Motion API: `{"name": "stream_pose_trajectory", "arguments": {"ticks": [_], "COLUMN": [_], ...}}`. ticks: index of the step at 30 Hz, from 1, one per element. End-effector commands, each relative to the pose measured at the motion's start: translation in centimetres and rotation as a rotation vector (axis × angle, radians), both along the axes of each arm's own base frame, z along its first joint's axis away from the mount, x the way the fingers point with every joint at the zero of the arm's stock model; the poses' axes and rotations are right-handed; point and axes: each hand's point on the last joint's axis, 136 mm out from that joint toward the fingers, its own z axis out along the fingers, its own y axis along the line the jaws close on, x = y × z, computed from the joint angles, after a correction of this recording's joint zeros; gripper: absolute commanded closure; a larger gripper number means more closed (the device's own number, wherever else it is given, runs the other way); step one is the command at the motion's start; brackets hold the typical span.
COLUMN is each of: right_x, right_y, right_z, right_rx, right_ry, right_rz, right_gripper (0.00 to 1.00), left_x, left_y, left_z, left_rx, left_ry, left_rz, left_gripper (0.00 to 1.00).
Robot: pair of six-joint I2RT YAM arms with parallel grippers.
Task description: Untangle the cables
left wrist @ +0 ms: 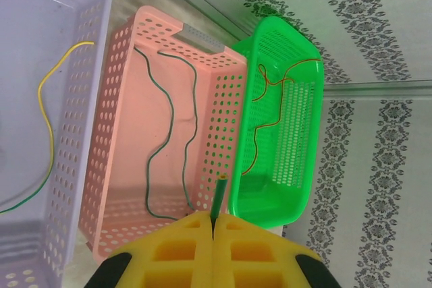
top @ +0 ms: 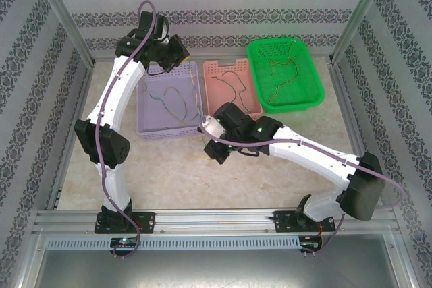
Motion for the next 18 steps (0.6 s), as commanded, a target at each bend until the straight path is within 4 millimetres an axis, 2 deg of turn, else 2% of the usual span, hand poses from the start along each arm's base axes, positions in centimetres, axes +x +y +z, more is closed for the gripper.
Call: {"name": "stream_pose_trajectory", "arguments": {"ticks": [1,6,11,13,16,18], "right_x": [-7.0,-7.7,-8.1,-7.8,-6.0,-4.0], "right_y": [-2.7,-3.0,-2.4,-2.2,-1.8,-1.7], "right_z": [-3.7,-4.4,-4.2,-4.1,-2.8,-0.8], "right_rx": [-0.227,-0.32,-0.249,-0.236,-0.169,-0.087], "right_ry": [0.169,0.148,0.202,0.205,0.181,0.152], "right_rz": [0.205,0.269,0.25,0.234,0.157,0.075], "right_gripper": [1.0,1.0,1.0,1.0,1.0,0.83], "left_x": [4.2,4.3,4.5,4.4,3.5,2.0], "left_y": [4.0,5.4,6.6,5.8,2.8,0.5], "left_z": [6.1,6.2,7.7,8.8,9.8,10.0], "left_rx": [0.028,0.047,0.048,0.01,-0.079,-0.112], "left_ry": [-0.275,-0.278,-0.325,-0.362,-0.381,-0.373], "left_rz": [0.12,0.147,0.146,0.098,-0.015,-0.099], "left_gripper": [1.0,1.0,1.0,1.0,1.0,1.0]}}
